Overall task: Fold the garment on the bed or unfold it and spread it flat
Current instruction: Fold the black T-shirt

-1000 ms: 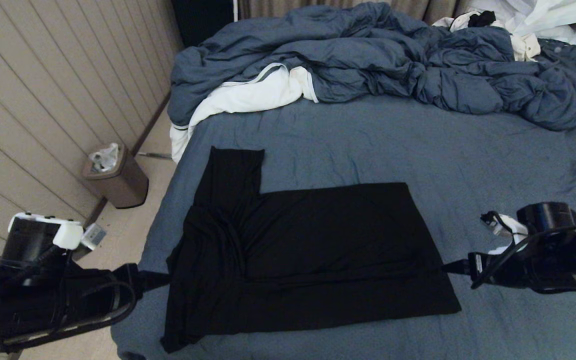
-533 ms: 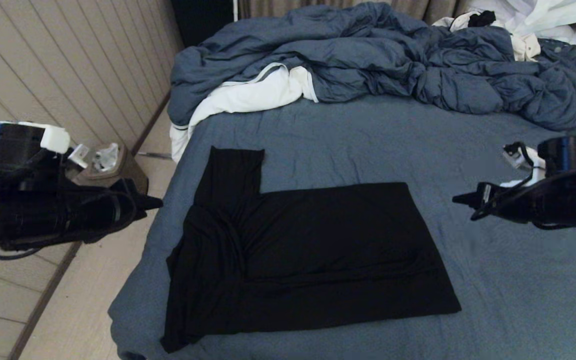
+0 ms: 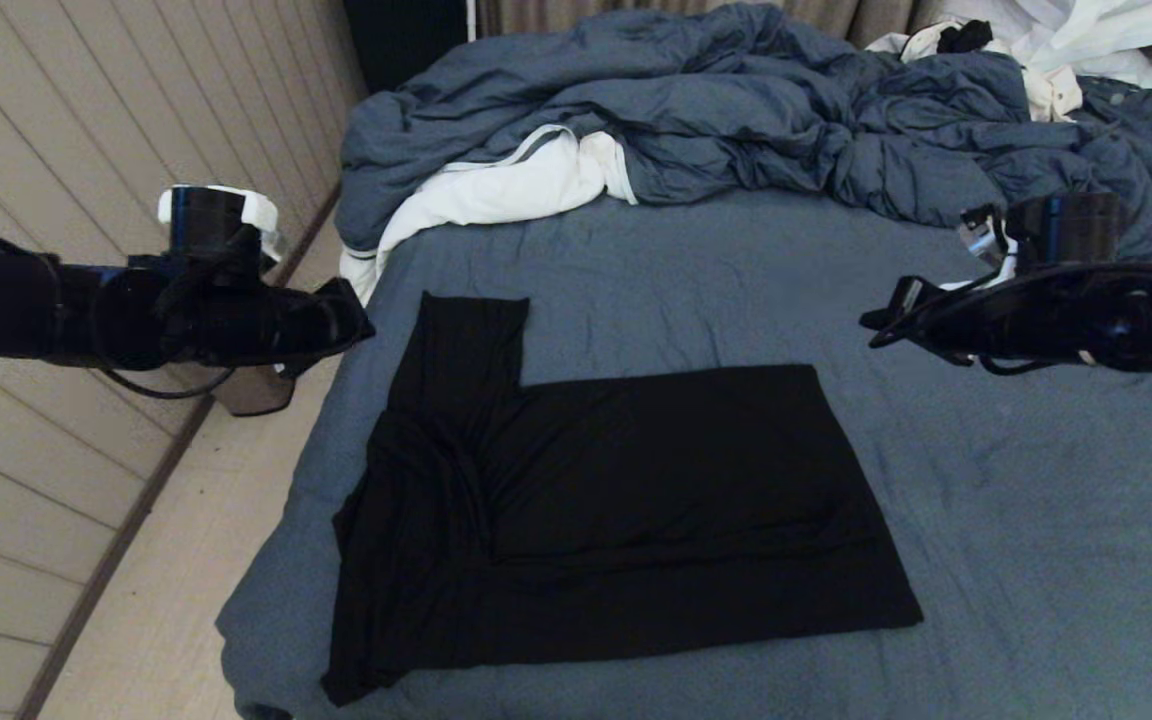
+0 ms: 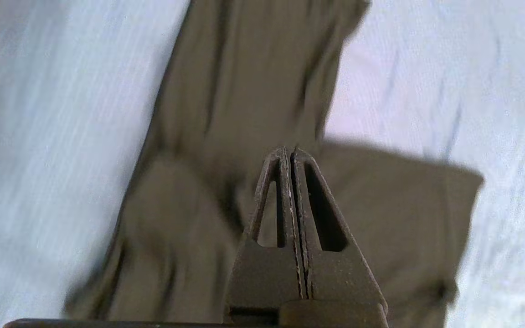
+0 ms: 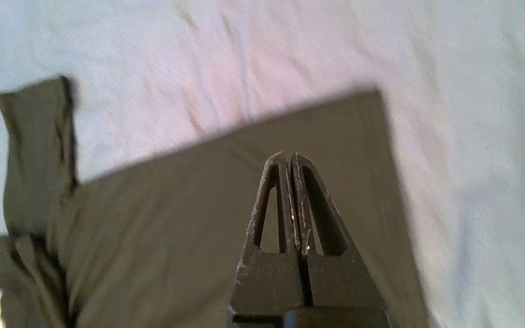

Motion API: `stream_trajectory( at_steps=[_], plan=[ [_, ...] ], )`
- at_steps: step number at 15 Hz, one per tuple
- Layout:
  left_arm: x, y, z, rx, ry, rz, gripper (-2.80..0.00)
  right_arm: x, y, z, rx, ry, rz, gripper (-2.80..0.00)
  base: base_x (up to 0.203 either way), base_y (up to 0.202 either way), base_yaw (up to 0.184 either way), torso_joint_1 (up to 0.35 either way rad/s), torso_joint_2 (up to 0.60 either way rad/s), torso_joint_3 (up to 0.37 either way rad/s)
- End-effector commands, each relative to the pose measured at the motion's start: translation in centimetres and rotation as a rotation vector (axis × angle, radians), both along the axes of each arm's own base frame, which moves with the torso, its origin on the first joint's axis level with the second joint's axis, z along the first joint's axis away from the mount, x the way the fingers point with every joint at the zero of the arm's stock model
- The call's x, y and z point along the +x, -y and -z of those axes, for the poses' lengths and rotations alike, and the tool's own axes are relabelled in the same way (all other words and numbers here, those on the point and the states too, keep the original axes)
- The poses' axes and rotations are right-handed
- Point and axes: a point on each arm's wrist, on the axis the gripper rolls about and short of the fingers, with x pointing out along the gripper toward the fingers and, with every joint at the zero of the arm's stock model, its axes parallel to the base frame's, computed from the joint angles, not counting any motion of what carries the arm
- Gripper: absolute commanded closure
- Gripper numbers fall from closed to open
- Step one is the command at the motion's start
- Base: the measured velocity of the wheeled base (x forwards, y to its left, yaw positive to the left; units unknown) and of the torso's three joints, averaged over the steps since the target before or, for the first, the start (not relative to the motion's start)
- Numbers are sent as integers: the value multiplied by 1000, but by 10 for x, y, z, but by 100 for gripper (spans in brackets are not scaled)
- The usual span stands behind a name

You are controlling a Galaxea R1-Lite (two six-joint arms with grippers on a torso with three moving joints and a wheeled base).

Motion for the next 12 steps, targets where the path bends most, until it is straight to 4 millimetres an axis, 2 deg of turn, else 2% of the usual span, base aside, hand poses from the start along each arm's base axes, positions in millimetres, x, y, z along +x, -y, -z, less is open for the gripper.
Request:
stream_trajectory(
  at_steps=[1, 3, 5, 6, 7, 10, 12],
  plan=[
    [48, 14, 39, 6, -38, 9, 0, 18, -11, 14, -2, -17, -30, 0, 0, 0, 0, 0, 0, 0],
    [68, 23, 45, 7, -14, 24, 0, 26, -10, 11, -3, 1, -28, 0, 0, 0, 0, 0, 0, 0],
    [76, 34, 51, 21, -27, 63, 0, 29, -10, 13, -13, 1, -23, 0, 0, 0, 0, 0, 0, 0],
    [77, 39, 57, 28, -40, 79, -154, 29, -11, 13, -13, 5, -26, 0, 0, 0, 0, 0, 0, 0],
    [80, 40, 63, 33, -50, 81, -280, 30, -12, 11, -14, 10, -28, 0, 0, 0, 0, 0, 0, 0],
    [98, 39, 89, 64, -59, 76, -280, 29, -18, 9, -15, 17, -42, 0, 0, 0, 0, 0, 0, 0],
    [104, 36, 94, 70, -55, 61, -280, 29, -20, 9, -16, 17, -48, 0, 0, 0, 0, 0, 0, 0]
  ],
)
